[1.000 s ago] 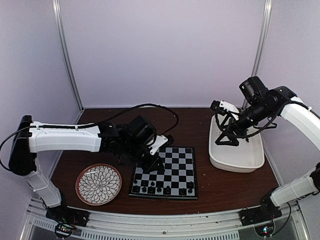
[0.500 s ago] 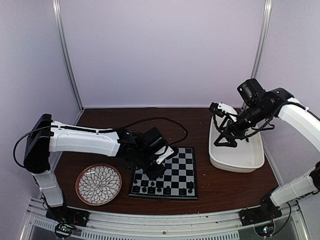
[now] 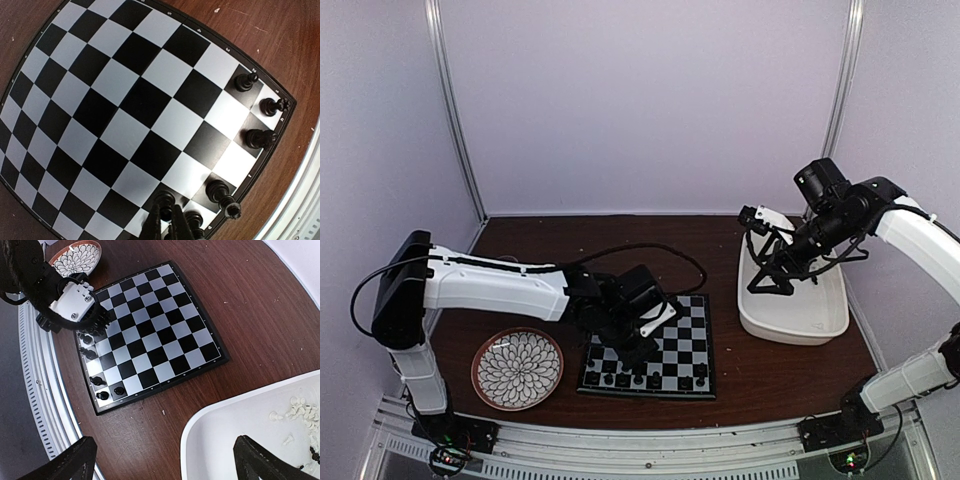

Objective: Set up the chess pieces on the board
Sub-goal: Place the pawn at e7.

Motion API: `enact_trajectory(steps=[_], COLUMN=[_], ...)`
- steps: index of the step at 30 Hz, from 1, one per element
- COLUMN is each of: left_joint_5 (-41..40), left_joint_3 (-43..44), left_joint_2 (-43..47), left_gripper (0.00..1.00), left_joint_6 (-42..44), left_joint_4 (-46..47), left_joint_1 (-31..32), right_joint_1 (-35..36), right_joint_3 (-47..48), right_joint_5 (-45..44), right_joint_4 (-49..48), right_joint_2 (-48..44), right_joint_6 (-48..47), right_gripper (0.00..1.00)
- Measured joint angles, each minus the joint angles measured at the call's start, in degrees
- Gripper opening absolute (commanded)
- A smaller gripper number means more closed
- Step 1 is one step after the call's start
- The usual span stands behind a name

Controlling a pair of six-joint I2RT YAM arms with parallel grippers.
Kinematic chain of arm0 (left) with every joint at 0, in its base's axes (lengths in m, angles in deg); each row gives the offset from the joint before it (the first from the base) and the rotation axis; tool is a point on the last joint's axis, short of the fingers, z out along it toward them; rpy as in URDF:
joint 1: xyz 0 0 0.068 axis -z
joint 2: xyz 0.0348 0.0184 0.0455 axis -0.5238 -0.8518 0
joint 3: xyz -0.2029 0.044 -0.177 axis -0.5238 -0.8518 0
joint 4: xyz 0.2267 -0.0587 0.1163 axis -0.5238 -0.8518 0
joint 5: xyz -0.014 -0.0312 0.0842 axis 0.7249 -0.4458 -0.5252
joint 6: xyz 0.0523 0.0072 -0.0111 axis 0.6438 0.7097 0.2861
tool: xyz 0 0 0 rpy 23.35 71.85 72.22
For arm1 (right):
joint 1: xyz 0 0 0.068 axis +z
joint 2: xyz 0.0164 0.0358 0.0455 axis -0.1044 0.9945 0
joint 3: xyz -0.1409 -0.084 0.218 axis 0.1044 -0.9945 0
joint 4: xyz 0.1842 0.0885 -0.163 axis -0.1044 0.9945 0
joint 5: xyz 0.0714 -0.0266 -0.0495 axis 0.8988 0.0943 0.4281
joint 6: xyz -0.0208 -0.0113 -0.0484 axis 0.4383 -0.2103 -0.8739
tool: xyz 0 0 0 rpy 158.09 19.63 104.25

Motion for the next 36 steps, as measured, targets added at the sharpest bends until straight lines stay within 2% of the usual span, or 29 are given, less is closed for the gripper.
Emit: enact_trajectory(steps=[36], left_joint_5=[-0.85], left_joint_3=[-2.03], left_joint_2=[-0.42], left_gripper=[0.0], left_joint_6=[-2.73], left_joint_4=[-0.39], left_joint_1=[0.59], right_joint_1=[0.0], right_joint_3=[0.0], right_joint_5=[0.02], right_joint_4=[0.0], right_joint_2=[0.0], right_joint_6=[0.0], right_gripper=[0.99])
